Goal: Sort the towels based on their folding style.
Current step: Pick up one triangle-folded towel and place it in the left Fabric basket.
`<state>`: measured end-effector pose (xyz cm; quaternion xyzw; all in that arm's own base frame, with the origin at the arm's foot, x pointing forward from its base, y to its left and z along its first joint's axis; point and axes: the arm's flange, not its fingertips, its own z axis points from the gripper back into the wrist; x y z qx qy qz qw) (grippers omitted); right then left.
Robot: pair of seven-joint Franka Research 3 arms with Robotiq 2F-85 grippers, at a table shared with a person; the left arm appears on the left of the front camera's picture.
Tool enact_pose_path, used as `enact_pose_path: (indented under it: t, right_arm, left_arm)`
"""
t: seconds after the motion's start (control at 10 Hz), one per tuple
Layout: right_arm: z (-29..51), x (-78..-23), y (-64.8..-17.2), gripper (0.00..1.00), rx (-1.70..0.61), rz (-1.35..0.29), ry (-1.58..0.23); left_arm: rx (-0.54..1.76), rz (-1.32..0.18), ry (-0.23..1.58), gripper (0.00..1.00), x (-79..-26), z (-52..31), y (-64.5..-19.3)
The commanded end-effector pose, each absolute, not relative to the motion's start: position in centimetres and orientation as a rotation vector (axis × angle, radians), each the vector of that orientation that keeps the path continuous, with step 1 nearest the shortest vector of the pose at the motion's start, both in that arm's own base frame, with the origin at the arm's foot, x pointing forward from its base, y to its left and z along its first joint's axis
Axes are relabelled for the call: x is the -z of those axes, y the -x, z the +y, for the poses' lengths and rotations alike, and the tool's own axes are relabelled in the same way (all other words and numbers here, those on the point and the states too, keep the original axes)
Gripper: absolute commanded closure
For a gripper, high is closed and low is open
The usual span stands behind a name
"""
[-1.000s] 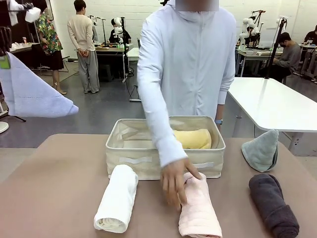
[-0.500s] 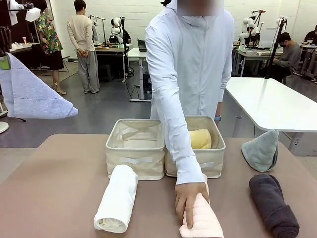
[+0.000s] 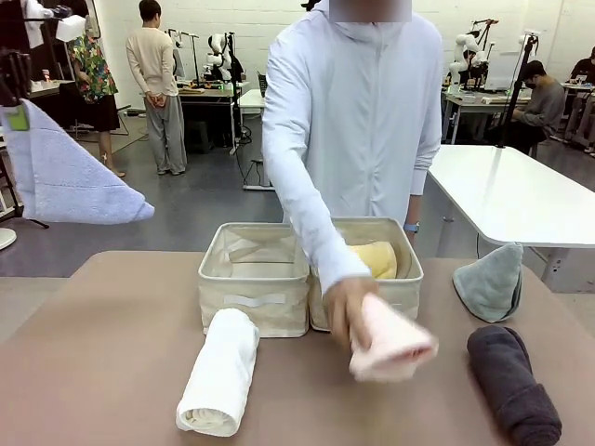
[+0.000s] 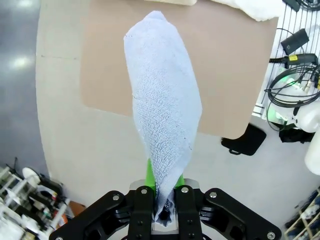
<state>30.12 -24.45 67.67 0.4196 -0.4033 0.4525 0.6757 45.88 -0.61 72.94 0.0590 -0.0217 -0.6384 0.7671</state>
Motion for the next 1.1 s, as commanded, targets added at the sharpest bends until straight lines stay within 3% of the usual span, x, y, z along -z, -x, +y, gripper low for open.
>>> enact_pose_path:
  t: [0.0,0.6,1.0]
  right_arm:
    - [-24.7,-67.6,-30.0,0.0,-1.034,-0.91,-0.943]
    - [-24.7,-67.6,-30.0,0.0,-1.034,-0.91,-0.943]
    - [-24.7,-67.6,-30.0,0.0,-1.034,-0.91,-0.943]
  left_arm:
    - [1.527,-0.083,-0.108,0.86,-73.8,-4.2,-48.4]
    - [1.845,-0.046,-0.092,0.86,-71.9,-16.3,-51.9]
    - [1.925,-0.005,-0.078,0.86,-68.1,-21.8,-53.4]
